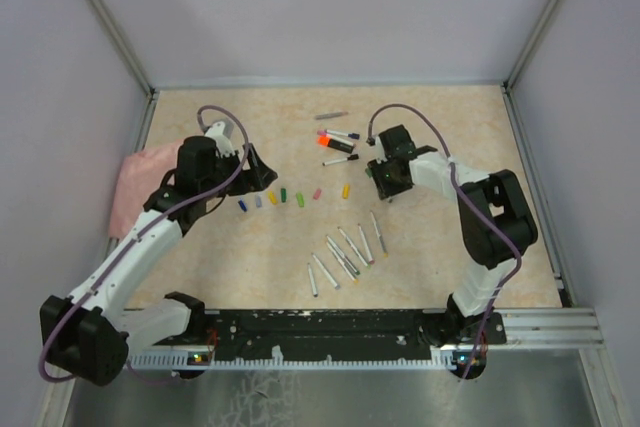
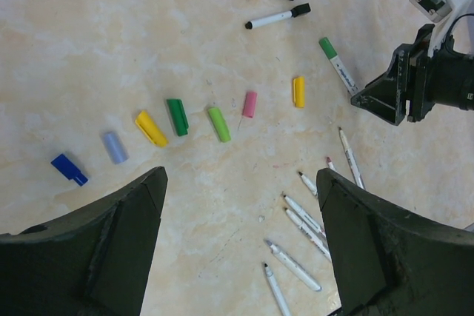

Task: Open the pen caps
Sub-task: Pick up the pen from the center of the board.

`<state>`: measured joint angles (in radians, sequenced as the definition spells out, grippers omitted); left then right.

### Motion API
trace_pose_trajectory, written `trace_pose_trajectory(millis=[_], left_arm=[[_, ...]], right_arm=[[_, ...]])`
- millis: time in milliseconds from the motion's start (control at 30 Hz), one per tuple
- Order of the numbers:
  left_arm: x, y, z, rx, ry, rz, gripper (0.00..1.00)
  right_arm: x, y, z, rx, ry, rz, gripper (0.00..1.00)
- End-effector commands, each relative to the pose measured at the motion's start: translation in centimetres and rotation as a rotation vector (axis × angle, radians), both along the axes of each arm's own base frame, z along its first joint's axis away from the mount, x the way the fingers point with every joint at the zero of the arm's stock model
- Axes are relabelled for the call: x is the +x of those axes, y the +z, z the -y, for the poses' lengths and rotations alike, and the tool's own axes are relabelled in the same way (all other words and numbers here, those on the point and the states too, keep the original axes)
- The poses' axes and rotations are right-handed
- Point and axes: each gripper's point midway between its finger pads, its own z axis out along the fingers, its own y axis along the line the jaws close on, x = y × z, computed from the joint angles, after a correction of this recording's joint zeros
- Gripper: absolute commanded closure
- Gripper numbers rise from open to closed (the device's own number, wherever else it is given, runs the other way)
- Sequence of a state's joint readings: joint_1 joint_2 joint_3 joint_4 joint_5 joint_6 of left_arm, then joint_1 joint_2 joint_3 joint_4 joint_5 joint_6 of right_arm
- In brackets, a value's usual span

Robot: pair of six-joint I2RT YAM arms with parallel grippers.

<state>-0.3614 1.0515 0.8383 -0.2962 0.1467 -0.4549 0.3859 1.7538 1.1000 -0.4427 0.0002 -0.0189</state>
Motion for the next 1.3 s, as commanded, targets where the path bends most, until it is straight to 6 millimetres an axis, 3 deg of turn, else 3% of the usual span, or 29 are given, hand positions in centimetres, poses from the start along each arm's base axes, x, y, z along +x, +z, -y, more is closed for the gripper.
trace_pose_trajectory(millis=[0, 267, 500, 833, 1033, 1267], left_arm=[[2.6, 2.1, 1.0, 0.003, -0.039, 0.059, 0.13], [2.9, 1.1, 1.5, -0.004, -0.051, 0.020, 0.13], [2.3, 0.3, 1.4, -0.014, -0.039, 0.002, 0.13], [1.6, 0.4, 2.7, -0.081, -0.104, -0.006, 0.14], [-0.1, 1.4, 5.4, -0.231, -0.225, -0.036, 0.18], [-2.1, 2.8, 6.8, -0.403, -0.281, -0.014, 0.19]], right_arm=[[3.0, 3.5, -1.4, 0.082, -0.014, 0.108, 0.58], [4.3, 1.4, -2.0, 0.055, 0.023, 0.055, 0.61], [4.1, 0.4, -1.4, 0.020, 0.014, 0.027, 0.65], [1.9, -1.6, -0.8, 0.013, -0.019, -0.042, 0.93], [1.8, 0.3, -0.7, 0.074, -0.038, 0.036, 1.00], [1.8, 6.0, -0.5, 0.228, -0.071, 0.237, 1.00]])
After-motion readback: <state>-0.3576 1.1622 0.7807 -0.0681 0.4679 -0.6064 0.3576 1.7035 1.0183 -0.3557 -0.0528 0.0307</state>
